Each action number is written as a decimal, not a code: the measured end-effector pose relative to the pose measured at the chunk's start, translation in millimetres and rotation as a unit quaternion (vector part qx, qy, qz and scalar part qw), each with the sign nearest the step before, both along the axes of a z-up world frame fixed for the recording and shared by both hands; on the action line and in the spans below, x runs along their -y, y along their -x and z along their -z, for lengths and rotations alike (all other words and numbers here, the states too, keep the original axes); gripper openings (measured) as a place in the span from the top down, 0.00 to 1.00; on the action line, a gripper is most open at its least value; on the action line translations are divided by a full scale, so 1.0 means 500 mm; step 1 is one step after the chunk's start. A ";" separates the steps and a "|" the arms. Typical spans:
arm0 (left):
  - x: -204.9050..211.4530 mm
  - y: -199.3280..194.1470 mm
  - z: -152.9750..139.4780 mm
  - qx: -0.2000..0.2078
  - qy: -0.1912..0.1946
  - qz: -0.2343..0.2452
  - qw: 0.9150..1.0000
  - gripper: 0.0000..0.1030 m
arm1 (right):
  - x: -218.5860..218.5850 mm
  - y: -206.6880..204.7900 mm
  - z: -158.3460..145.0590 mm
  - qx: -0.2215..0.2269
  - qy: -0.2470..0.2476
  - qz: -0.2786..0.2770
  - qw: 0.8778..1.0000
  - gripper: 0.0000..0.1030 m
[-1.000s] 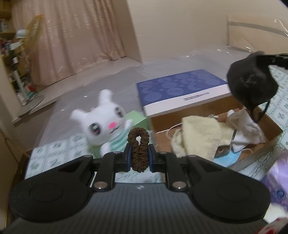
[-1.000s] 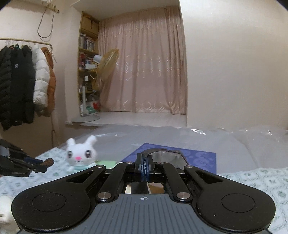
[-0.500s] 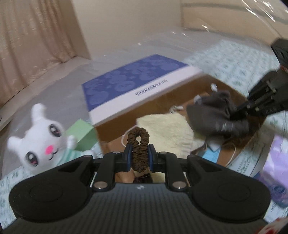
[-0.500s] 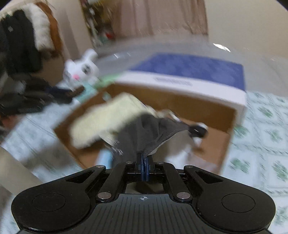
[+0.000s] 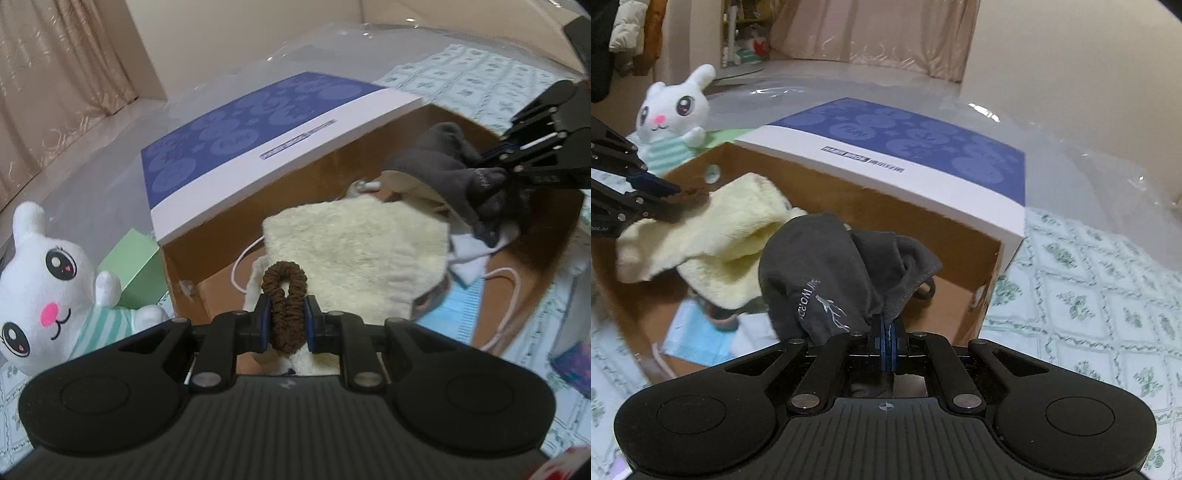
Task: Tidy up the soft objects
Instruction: 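Open both grippers to release hair tie and dark cloth into the box, then move both grippers back toward the green cloth and white towel, then grasp the light green cloth with the left gripper while the right approaches the white towel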
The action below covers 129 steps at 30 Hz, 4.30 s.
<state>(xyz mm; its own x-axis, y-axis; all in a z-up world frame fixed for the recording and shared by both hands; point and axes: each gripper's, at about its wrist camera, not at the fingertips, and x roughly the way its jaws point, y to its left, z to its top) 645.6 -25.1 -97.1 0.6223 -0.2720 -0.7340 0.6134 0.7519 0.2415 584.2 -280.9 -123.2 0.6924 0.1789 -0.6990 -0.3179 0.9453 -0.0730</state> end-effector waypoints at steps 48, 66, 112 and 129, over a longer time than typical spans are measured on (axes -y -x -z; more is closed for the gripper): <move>-0.162 0.154 -0.246 0.052 0.134 -0.112 0.983 0.53 | 0.035 0.219 -0.169 0.069 -0.157 -0.003 0.985 0.44; -0.191 0.701 -0.424 0.067 0.184 -0.166 0.967 0.53 | 0.054 0.655 -0.259 0.042 -0.222 0.050 0.973 0.43; 0.175 0.876 -0.099 -0.005 0.119 -0.104 0.987 0.52 | 0.120 0.816 -0.107 0.009 -0.200 0.116 0.973 0.43; 0.250 0.729 0.021 -0.034 0.098 -0.056 0.993 0.36 | 0.141 0.705 -0.011 -0.030 -0.193 0.137 0.971 0.43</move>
